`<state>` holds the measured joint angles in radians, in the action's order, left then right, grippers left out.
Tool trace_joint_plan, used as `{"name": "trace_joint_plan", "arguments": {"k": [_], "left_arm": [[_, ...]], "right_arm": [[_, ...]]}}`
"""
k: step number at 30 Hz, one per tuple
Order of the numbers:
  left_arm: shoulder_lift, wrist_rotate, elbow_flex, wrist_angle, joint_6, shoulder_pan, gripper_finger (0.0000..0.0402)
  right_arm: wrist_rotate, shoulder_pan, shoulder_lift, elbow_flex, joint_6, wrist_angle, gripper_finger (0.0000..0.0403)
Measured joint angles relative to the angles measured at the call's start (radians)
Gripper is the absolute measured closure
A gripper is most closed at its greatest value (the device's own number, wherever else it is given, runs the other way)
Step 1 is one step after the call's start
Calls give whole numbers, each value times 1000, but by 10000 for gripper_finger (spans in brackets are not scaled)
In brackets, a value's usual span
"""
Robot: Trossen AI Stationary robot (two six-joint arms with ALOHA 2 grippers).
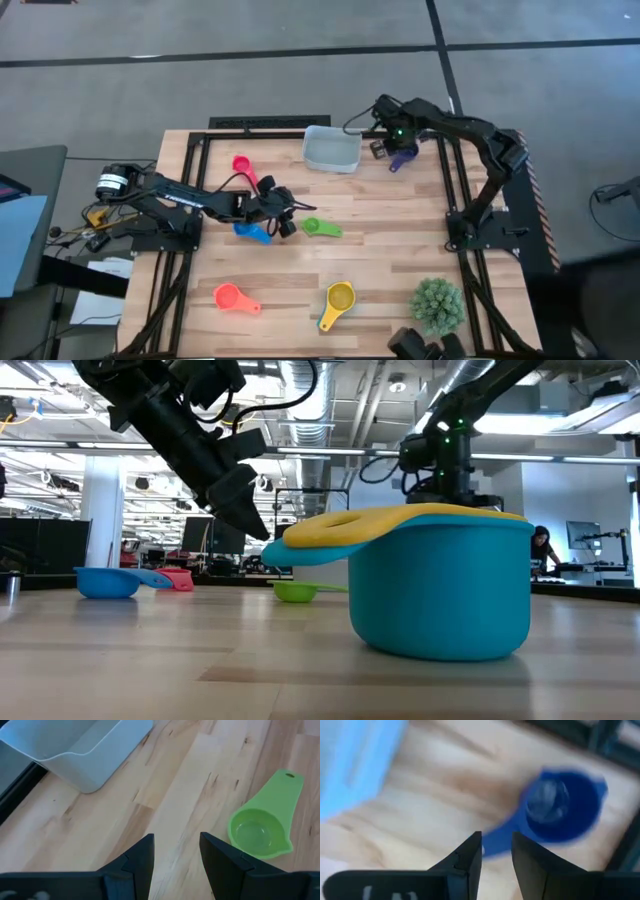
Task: Nest measuring cups in basket
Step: Stack the purple measuring cup on top of the yellow measuring cup
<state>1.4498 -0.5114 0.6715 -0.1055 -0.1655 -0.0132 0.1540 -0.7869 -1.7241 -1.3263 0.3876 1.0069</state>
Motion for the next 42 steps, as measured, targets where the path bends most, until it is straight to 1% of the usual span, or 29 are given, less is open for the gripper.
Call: {"name": "trace_joint_plan", "arguments": {"k": [3, 6, 11, 13, 16, 21, 25, 32, 34, 38, 42], "left_arm": [[0, 0, 0, 1, -11, 0, 253], [0, 2, 0, 2, -26, 0, 253], [0, 3, 0, 2, -36, 0, 253], [0, 3, 0, 4, -32, 0, 253], [0, 3, 0, 7, -31, 0, 253], [0, -19, 0, 12, -11, 0, 253], [0, -23, 0, 12, 10, 0, 253], [0, -24, 0, 15, 39, 0, 253], [0, -24, 0, 21, 39, 0, 253], [0, -24, 0, 21, 49, 0, 253], [0, -24, 0, 21, 49, 0, 253]], "right_arm": [[-16, -47, -19, -48, -25, -6, 271], [-62, -94, -90, -110, 3, 69, 272], [-72, -76, -205, -228, 31, 172, 280], [-54, -55, -245, -278, 37, 216, 281], [-43, -54, -297, -330, 50, 269, 280], [-22, -69, -377, -376, 69, 335, 275], [-22, -80, -420, -382, 83, 352, 276], [-21, -92, -421, -382, 102, 368, 282], [2, -89, -397, -381, 102, 381, 282], [26, -80, -352, -383, 101, 388, 276], [34, -78, -334, -383, 79, 414, 263]]}}
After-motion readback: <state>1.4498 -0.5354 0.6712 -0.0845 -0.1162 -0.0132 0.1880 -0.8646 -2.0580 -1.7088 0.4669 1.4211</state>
